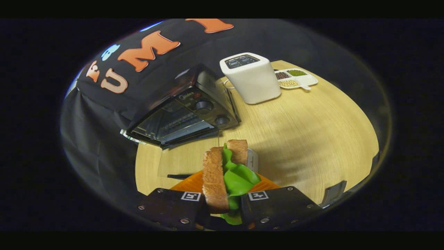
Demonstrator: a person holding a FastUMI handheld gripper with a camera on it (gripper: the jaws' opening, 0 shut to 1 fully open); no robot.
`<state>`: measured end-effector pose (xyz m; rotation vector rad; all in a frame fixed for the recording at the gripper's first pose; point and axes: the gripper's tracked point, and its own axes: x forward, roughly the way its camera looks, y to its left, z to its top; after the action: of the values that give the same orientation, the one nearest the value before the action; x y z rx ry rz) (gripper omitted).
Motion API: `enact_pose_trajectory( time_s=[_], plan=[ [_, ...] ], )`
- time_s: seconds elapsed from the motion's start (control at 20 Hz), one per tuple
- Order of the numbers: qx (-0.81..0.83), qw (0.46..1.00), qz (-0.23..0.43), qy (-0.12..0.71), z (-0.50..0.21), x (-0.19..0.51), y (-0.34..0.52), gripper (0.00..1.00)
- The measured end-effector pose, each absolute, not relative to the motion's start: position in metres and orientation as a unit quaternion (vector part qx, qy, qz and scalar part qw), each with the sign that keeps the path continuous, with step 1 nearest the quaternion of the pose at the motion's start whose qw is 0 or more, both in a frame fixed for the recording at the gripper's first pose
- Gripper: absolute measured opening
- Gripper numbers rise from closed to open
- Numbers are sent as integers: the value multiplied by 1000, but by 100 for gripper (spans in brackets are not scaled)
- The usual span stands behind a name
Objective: Open the toaster oven, put the food inside, and close the toaster oven door.
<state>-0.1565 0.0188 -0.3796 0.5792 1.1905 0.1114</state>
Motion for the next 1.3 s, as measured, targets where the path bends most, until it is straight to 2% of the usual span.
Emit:
enact_pose_trajectory(
  time_s=[0.45,1.3],
  plan=[
    [305,795,94,515,-341,-131,68,35],
    [364,786,136,481,-339,-93,168,35]
  ],
)
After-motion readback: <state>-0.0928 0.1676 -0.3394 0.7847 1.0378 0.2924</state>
